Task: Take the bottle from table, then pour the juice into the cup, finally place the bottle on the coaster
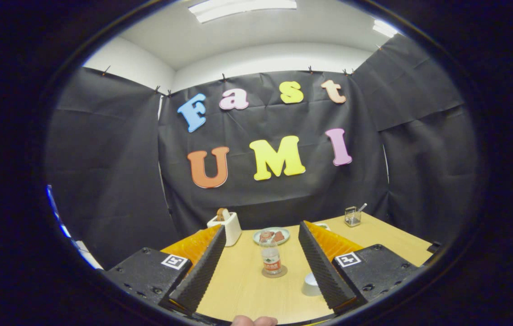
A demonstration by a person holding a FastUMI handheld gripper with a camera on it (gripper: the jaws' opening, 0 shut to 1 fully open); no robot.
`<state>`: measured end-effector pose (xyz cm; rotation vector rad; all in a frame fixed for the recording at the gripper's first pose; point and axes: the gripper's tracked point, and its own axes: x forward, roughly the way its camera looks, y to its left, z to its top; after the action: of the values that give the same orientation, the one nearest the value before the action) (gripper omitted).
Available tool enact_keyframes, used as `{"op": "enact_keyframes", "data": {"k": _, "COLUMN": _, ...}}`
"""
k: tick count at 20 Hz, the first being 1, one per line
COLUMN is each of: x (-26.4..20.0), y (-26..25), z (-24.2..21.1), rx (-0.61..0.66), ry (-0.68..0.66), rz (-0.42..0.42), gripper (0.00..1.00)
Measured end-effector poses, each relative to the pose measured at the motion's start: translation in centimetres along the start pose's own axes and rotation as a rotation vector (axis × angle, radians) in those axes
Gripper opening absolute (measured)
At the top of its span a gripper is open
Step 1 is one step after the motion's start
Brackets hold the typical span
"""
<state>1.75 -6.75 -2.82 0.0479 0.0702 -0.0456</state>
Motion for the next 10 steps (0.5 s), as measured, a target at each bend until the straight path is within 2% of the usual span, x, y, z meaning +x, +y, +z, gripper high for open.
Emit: {"op": "enact_keyframes", "data": {"k": 10, "x": -4.5, "y": 3.5, "z": -0.2, "rx": -0.050, "ry": 0.002, "rz": 0.060, "gripper": 1.00}}
